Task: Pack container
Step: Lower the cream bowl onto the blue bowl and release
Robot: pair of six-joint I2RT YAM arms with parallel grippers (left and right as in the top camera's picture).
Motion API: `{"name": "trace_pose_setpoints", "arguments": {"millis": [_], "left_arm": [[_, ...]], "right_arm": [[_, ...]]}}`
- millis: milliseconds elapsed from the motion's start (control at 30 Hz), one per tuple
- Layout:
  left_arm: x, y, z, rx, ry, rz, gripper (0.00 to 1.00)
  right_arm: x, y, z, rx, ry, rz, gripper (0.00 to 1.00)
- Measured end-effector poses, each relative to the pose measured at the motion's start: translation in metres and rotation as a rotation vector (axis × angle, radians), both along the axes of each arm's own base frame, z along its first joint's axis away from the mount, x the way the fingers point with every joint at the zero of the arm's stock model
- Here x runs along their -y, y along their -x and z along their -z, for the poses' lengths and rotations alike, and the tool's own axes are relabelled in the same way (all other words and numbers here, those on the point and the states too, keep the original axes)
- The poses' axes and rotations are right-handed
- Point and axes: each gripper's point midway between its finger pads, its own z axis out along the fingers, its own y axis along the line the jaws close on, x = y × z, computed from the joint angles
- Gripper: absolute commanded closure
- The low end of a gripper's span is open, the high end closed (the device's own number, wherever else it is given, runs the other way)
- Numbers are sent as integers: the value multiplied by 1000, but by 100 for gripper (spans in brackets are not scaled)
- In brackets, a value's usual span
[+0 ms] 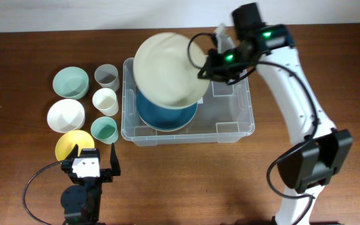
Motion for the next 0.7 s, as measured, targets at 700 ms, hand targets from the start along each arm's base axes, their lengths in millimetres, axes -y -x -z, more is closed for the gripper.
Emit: {"name": "trace_pose_setpoints", "arguments": {"millis": [700], "left_arm": [[0, 0, 0, 0, 0, 0, 0]], "right_arm": [[-8, -8, 59, -52, 231, 79, 96]]}}
